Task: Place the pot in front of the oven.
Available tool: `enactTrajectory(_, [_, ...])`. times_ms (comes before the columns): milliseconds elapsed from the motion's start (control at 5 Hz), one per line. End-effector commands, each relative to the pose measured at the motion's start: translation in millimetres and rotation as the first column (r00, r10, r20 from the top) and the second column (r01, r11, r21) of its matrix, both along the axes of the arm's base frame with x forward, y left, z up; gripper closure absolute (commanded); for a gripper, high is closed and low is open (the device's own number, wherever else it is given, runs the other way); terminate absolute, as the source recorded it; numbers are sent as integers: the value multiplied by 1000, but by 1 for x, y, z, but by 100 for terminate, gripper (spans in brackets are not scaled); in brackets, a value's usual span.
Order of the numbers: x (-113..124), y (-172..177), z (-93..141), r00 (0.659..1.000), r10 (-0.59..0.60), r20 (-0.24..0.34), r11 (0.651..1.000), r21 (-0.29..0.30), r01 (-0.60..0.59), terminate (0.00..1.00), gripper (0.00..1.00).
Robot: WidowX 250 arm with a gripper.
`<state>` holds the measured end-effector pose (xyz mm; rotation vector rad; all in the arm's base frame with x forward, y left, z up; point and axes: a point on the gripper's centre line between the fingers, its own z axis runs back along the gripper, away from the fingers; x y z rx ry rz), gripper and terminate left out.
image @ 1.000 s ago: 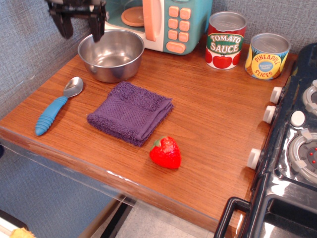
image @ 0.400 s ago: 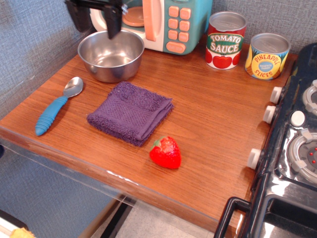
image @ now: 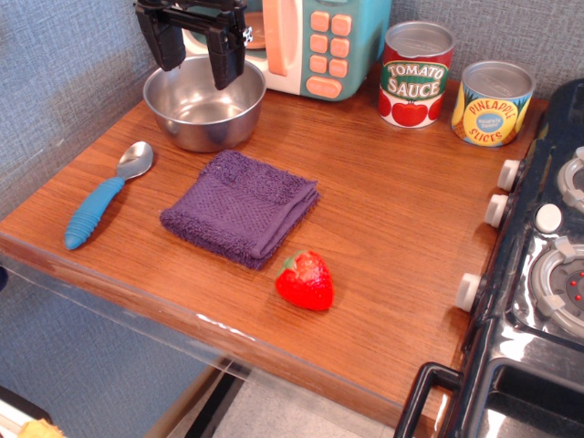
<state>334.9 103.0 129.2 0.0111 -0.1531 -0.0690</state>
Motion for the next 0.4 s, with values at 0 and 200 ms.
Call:
enactTrajectory(0, [-8,1,18,999,-51,12,999,9,51,0,0])
enactTrajectory(200, [-8,1,18,999,-51,12,999,9,51,100,0])
